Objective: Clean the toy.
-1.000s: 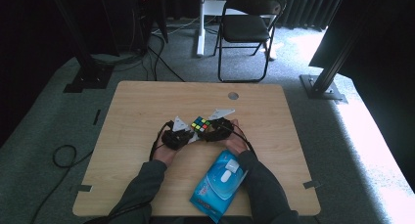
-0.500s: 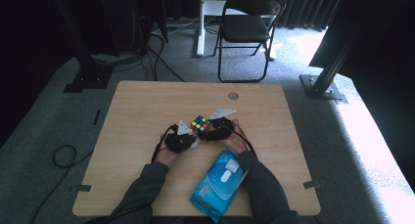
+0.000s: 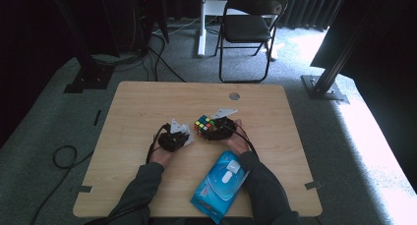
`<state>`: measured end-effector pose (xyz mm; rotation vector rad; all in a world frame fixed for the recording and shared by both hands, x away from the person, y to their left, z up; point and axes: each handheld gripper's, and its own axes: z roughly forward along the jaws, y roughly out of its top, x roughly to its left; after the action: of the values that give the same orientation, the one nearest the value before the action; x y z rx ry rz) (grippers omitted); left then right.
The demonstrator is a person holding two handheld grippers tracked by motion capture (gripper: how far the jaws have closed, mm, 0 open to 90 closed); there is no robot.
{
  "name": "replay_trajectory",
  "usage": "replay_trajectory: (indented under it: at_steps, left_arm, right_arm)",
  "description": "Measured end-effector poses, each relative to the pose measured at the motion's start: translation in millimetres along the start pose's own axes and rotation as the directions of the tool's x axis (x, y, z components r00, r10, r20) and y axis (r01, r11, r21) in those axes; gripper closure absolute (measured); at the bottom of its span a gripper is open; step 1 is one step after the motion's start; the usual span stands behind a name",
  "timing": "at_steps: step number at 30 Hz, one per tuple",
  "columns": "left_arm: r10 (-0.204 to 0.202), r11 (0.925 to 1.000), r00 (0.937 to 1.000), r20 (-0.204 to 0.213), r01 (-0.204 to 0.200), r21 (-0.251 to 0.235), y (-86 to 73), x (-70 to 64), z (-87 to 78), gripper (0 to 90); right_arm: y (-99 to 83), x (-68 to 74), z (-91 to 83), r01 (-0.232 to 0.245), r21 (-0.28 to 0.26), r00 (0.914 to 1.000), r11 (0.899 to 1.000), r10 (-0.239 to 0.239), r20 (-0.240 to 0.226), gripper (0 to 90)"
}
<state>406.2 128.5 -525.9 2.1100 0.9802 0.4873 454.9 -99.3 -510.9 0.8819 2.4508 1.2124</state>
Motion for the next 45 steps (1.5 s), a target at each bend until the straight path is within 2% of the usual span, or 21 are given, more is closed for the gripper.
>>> replay_trajectory:
  at_steps: [8,15,17,21,30,33,38,45]
  left_arm:
    - [-0.036,0.9993,0.9987,-0.036,0.036,-0.003,-8.1,13.8,-8.0,84.0]
    - [-0.068,0.9977,0.9955,-0.066,0.068,-0.002,-15.7,24.6,-12.0,83.4]
    - [-0.090,0.9959,0.9927,-0.079,0.090,-0.005,-19.8,29.8,-13.6,83.4]
    - [-0.110,0.9939,0.9885,-0.103,0.110,-0.006,-24.0,35.1,-16.3,83.4]
    - [-0.183,0.9831,0.9666,-0.180,0.182,-0.019,-37.2,48.4,-21.1,82.6]
    - [-0.192,0.9812,0.9623,-0.193,0.192,-0.015,-40.8,51.3,-22.4,81.3]
    - [-0.209,0.9776,0.9567,-0.203,0.209,-0.019,-43.8,54.2,-24.2,76.7]
    - [-0.223,0.9749,0.9557,-0.193,0.220,-0.035,-45.2,55.6,-27.6,60.2]
  right_arm:
    - [-0.9,-1.5,0.8,-0.007,0.013,0.9994,1.000,0.006,0.033,34.3]
    - [-1.2,-0.9,2.0,-0.004,0.022,0.9992,1.000,0.003,0.040,34.2]
    - [-1.7,-2.0,2.2,-0.009,0.023,0.9989,1.000,0.008,0.046,34.2]
    - [-2.5,-2.8,2.7,-0.014,0.027,0.9985,1.000,0.013,0.053,34.2]
    - [-3.6,-3.8,4.2,-0.021,0.038,0.9986,0.999,0.019,0.050,34.2]
    - [-4.0,-3.8,4.9,-0.020,0.043,0.9986,0.999,0.018,0.050,34.2]
    - [-4.2,-3.3,5.4,-0.016,0.051,0.9982,0.999,0.013,0.058,34.1]
    - [-4.6,-2.6,5.5,-0.003,0.051,0.9984,0.999,0.000,0.056,34.0]
